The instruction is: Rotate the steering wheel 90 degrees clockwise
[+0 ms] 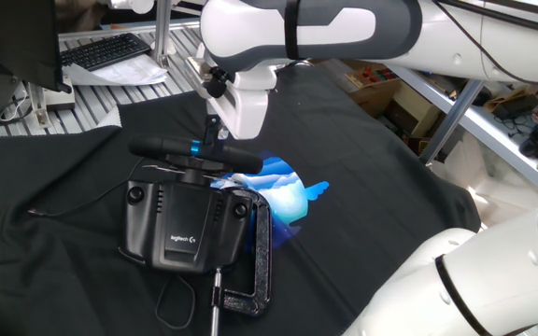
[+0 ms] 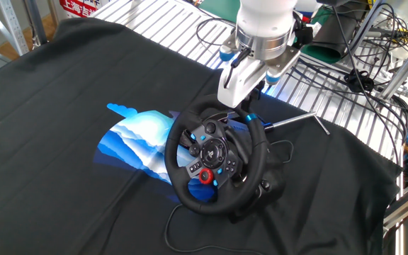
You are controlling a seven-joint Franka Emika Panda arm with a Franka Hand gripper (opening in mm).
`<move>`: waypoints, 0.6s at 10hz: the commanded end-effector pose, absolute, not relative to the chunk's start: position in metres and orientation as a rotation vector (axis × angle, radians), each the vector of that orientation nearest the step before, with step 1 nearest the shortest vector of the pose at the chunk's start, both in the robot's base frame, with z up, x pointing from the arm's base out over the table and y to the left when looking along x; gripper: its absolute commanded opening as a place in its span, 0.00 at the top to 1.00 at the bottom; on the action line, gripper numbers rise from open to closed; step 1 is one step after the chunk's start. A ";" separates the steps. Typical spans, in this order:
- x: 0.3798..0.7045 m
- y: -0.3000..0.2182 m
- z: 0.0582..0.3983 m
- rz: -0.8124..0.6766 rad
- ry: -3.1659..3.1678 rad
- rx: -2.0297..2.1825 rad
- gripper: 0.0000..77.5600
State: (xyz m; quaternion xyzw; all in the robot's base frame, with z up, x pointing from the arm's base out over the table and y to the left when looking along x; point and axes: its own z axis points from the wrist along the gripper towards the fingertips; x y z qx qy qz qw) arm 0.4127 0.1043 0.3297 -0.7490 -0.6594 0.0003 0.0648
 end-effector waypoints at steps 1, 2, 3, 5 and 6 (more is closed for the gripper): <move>0.412 0.106 0.334 -0.009 -1.990 -2.239 0.99; 0.412 0.106 0.336 -0.008 -1.989 -2.241 0.99; 0.413 0.105 0.337 -0.015 -1.989 -2.239 0.99; 0.414 0.105 0.336 -0.023 -1.993 -2.248 0.99; 0.416 0.105 0.336 -0.026 -1.993 -2.258 0.99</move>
